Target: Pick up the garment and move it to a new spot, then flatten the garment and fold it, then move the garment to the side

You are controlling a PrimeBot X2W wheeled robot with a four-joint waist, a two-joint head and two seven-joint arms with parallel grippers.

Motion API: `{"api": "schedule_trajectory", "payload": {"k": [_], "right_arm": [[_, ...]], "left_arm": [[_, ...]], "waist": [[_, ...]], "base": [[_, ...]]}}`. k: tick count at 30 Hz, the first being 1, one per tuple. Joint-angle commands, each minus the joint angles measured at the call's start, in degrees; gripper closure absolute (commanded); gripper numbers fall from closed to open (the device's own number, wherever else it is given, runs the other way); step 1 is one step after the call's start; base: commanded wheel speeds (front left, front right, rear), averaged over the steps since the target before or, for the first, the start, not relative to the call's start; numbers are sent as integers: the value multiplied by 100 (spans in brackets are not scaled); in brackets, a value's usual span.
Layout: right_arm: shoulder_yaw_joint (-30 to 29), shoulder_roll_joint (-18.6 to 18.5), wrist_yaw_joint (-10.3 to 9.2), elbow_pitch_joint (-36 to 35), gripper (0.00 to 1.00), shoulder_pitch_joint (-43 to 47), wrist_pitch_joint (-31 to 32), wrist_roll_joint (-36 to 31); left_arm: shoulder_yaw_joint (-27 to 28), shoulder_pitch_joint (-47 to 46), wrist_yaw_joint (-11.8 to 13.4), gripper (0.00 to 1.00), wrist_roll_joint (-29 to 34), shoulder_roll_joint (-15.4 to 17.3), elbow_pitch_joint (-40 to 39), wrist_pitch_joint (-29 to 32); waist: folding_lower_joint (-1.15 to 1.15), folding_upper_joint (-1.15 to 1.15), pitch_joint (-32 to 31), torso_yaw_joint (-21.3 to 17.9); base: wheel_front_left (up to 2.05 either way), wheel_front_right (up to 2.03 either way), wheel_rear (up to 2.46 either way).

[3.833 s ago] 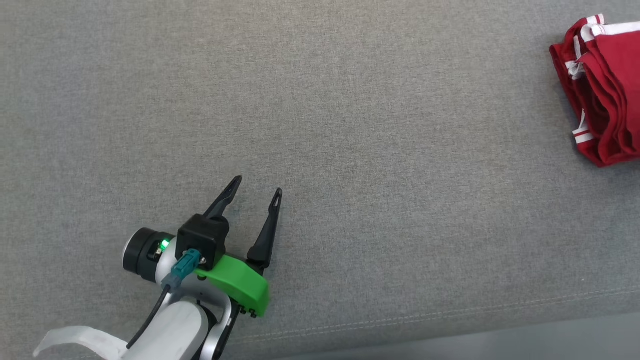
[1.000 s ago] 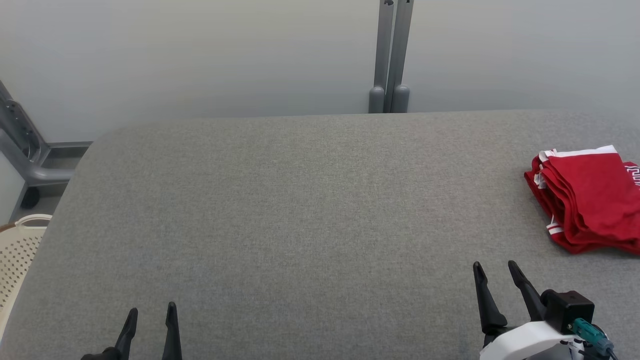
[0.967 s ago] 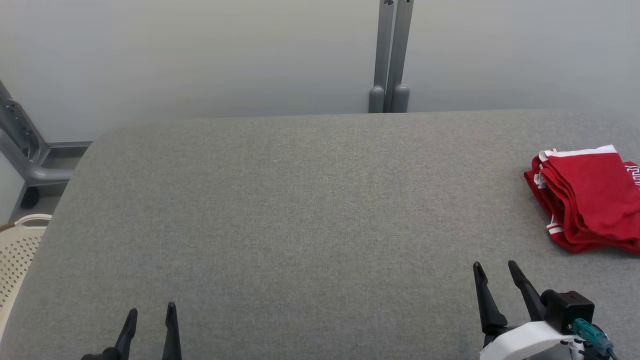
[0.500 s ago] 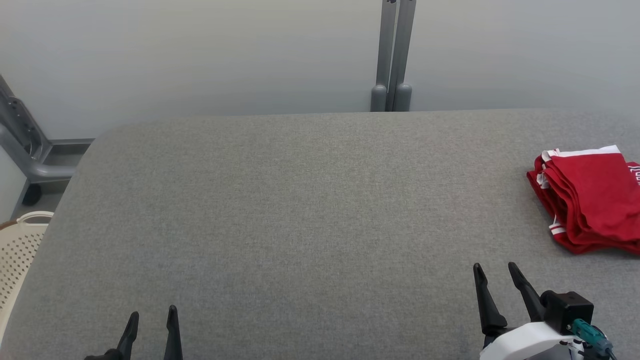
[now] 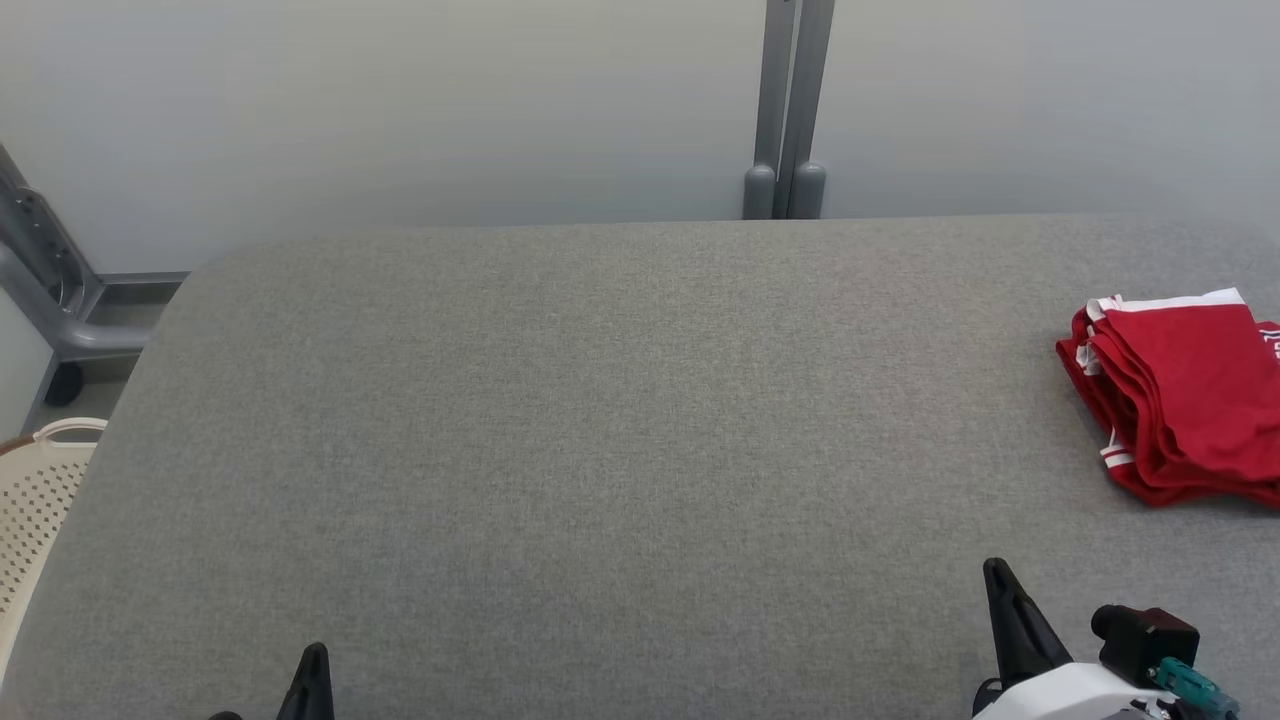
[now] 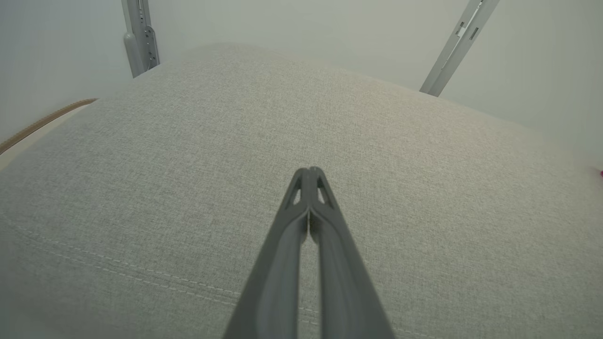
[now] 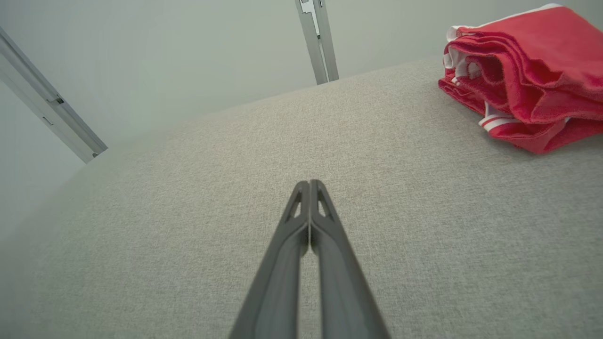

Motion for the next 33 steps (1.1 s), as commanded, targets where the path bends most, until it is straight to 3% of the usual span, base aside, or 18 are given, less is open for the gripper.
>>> {"api": "schedule_trajectory", "payload": {"k": [1, 33], "right_arm": [[-61, -15, 0, -136, 100, -119, 67, 340], [-416, -29, 0, -470, 100, -245, 697, 3110]], "left_arm": [[79, -187, -40, 100, -297, -3, -68, 76], [390, -845, -246, 100, -2774, -187, -8, 856]], "waist": [[0, 0, 8, -4], [0, 0, 122, -48]], "base": [[0, 0, 0], [0, 0, 0]]}}
